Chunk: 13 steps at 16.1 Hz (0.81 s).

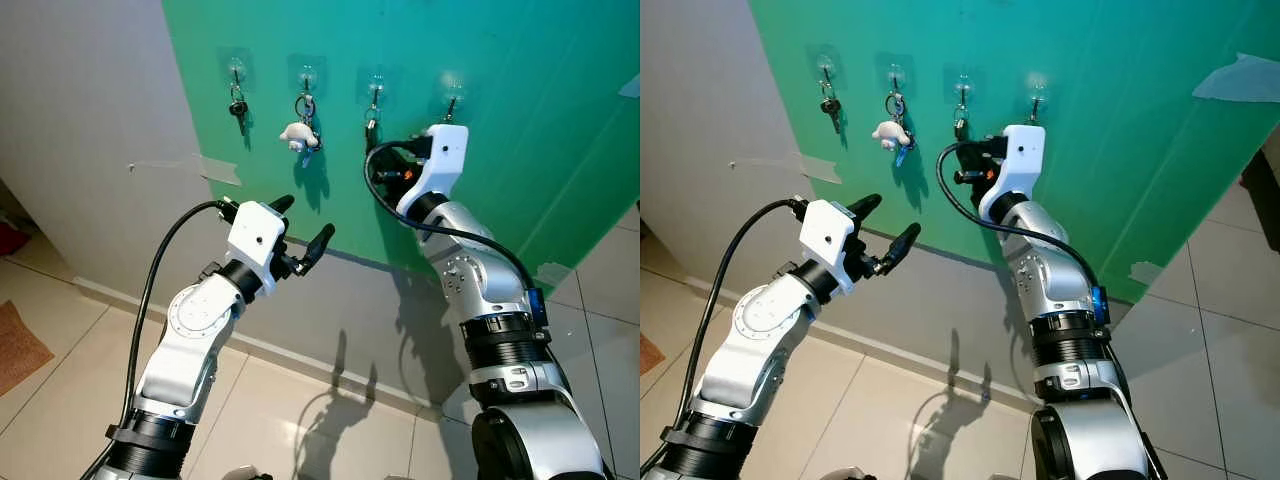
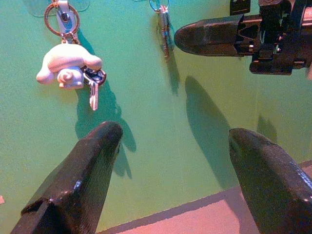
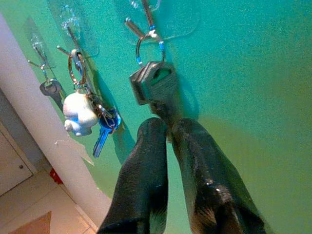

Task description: Hang keys on a hook

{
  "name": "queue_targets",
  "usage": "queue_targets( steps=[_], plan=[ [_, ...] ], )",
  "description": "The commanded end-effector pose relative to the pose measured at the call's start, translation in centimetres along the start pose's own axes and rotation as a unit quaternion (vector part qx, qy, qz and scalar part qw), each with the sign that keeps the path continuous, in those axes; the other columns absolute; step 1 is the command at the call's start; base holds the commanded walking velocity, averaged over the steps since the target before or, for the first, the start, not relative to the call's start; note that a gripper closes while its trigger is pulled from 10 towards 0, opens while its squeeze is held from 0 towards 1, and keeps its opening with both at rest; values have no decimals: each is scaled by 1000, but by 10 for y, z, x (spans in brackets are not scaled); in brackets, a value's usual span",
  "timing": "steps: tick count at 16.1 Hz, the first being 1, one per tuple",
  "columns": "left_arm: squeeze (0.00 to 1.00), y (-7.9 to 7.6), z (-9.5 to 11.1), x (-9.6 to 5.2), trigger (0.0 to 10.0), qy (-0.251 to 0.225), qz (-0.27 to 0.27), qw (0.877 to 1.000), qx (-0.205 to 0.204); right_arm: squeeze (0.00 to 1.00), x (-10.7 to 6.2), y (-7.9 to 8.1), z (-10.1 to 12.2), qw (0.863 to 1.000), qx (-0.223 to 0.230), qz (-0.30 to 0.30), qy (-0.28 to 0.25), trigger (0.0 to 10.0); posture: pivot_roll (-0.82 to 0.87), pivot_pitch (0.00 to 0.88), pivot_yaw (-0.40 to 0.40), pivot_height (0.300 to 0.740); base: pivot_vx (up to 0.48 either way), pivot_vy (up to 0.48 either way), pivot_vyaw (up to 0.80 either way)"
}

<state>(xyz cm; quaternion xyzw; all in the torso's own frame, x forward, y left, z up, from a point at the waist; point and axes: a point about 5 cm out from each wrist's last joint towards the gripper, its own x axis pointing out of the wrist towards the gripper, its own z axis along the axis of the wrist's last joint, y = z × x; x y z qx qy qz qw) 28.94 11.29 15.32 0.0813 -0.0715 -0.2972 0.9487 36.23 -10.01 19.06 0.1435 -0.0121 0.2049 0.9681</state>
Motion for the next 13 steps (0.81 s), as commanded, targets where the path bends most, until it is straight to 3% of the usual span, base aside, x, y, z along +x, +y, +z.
queue_targets(
  steps=[1,3,4,5,9,13],
  plan=[
    [0,2,0,0,10000,-3,12,1000,0,1000,-5,-2,1,1000,5,-1,-5,10000,-40,0,7,740,0,0,0],
    [0,8,-4,-1,10000,8,51,999,-5,1000,-13,-5,-6,1000,-8,-14,7,10000,-43,0,3,740,0,0,0],
    [0,15,-9,-4,10000,21,84,996,-9,1000,-22,-10,-15,999,-35,-20,19,10000,-43,0,2,740,0,0,0],
    [0,23,-17,-9,10000,41,121,992,-3,0,-35,-17,-30,996,-66,-32,45,10000,-43,0,0,740,0,0,0],
    [0,36,-39,-26,10000,92,186,978,18,0,-81,-40,-76,984,-108,-92,108,10000,-29,0,-11,740,0,67,0],
    [0,36,-48,-29,10000,113,192,974,29,0,-96,-48,-94,978,-75,-153,119,10000,-20,0,-17,740,0,324,0]
  ],
)
